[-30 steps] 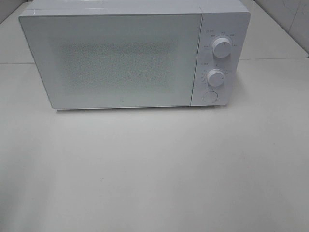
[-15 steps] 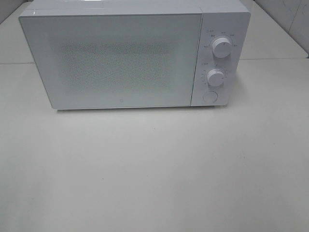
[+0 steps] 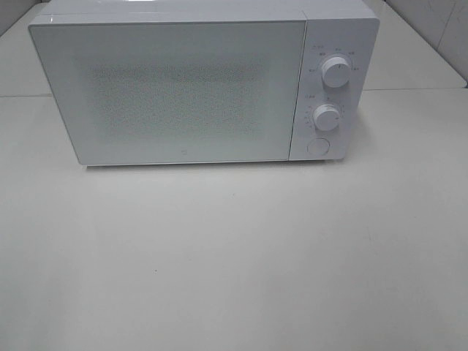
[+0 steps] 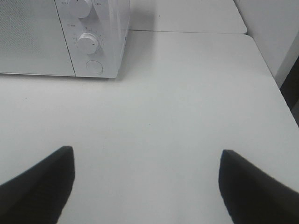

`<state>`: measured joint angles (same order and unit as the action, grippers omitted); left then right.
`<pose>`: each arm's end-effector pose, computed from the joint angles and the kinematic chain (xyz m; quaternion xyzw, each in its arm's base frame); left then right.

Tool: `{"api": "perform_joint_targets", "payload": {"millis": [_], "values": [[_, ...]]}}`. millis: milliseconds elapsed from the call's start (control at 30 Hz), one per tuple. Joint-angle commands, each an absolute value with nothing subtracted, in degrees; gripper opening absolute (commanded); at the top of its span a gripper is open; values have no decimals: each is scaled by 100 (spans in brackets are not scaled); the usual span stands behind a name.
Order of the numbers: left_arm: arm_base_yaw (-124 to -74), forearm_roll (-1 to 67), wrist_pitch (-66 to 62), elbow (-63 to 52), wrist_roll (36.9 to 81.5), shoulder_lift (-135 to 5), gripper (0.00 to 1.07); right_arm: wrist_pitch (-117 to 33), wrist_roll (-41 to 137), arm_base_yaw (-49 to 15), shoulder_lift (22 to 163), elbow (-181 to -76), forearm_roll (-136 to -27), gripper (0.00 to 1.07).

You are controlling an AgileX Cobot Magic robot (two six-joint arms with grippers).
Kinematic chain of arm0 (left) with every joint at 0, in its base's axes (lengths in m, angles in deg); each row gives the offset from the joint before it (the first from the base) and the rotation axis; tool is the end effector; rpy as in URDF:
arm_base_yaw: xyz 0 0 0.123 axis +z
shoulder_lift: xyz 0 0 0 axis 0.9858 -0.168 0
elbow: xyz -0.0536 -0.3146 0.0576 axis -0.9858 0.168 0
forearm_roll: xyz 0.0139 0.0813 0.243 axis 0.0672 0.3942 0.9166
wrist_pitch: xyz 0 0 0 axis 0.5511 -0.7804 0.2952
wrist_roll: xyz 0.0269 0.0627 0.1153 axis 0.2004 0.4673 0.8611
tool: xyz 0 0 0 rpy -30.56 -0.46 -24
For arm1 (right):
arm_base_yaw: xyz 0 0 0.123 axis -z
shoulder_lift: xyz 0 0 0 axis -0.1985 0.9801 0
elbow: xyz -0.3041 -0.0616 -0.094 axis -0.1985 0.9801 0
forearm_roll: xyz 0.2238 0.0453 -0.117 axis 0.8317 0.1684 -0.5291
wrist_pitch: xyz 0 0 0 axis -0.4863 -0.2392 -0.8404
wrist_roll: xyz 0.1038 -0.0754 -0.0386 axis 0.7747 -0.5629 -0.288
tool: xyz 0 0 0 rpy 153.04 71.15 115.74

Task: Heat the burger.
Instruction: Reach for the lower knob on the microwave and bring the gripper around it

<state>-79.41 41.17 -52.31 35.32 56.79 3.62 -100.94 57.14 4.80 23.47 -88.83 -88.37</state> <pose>-0.0050 -0.0133 0.2637 0.0065 0.8507 -0.0454 0.5237 0.0046 -0.0117 0.2692 -0.0154 0.8281 -0.0001 0.5603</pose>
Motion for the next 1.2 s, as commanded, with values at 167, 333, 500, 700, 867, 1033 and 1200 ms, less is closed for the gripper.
{"api": "perform_joint_targets", "payload": {"millis": [167, 333, 500, 700, 867, 1033, 1200], "values": [[-7930, 4112, -5185, 3538, 5679, 442, 98, -10060, 5708, 532, 2164, -8877, -8849, 76], [-7930, 4112, -5185, 3538, 5679, 442, 98, -10060, 5708, 532, 2164, -8877, -8849, 76], [-7930, 4112, -5185, 3538, 5679, 442, 98, -10060, 5708, 532, 2164, -8877, -8849, 76], [-7930, 4112, -5185, 3538, 5679, 442, 98, -10060, 5708, 532, 2164, -8877, -8849, 76], [-7930, 4112, -5185, 3538, 5679, 442, 98, -10060, 5708, 532, 2164, -8877, -8849, 76], [-7930, 4112, -5185, 3538, 5679, 442, 98, -10060, 5708, 532, 2164, -8877, -8849, 76], [-7930, 4112, -5185, 3538, 5679, 442, 98, -10060, 5708, 532, 2164, -8877, -8849, 76]]}}
